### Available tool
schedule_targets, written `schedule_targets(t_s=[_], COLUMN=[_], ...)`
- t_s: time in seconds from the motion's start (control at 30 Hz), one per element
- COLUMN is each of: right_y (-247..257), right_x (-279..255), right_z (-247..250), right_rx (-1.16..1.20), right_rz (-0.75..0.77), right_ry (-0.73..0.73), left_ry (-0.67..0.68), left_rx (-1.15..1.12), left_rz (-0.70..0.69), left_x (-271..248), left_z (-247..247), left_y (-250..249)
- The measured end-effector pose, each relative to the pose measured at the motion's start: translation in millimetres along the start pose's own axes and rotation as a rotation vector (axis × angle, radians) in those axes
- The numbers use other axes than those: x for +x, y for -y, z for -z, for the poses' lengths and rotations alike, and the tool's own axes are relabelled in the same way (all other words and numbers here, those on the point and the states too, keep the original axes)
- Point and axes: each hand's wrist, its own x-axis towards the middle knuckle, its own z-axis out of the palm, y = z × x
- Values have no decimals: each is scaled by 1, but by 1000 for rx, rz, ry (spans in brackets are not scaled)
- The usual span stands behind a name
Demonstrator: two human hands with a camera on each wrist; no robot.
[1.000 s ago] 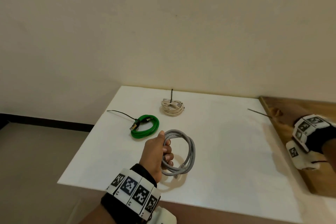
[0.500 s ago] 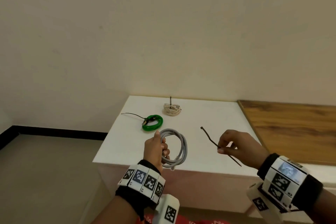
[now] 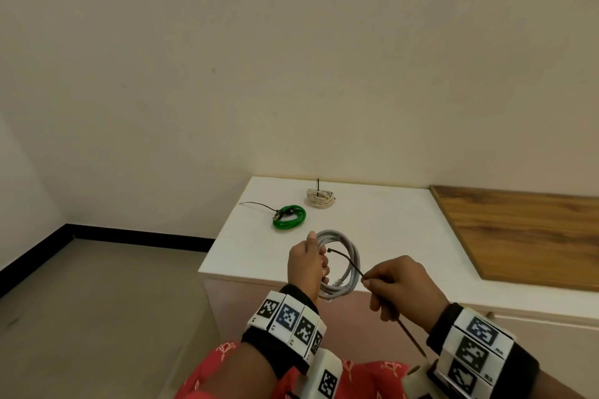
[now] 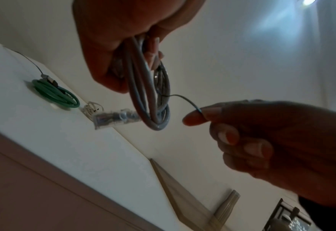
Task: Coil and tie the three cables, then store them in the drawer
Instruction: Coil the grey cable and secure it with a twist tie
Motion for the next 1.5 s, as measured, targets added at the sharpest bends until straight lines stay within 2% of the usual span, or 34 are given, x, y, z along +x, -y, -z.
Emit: schedule_targets(t_s=[0.13,0.37,0.8,0.93,1.13,1.33,1.37,1.43,1.5], right_y=[2,3,2,9,21,28,30,35,36], right_x=[-2,-5,-5,-8,-14,-20,-21,-22,-22], right_z=[-4,-8,-9,-7,-2,-2,-2,-1,0], right_rx=[110,496,545,555,379,117,119,289,454], right_rz=[-76,-142,-118,-3,241,518,540,544,472], right_ry=[-20,0,129,119,197,-29,-37,16,34], left_ry=[27,63,73,43,20,45,51,68,97], left_rx=[69,103,68,46,16,-21,-1,33,52], left_rz=[-70,-90,-110,-121,-143,-150,-171,-205,-221], left_x=[-8,-14,-14,-12,-10,-9,-11,-14,-17], left_z=[-5,-11,-5,-2,5,8,8,8,6], left_y=[2,7,7,5,0,-1,-1,-2,-3])
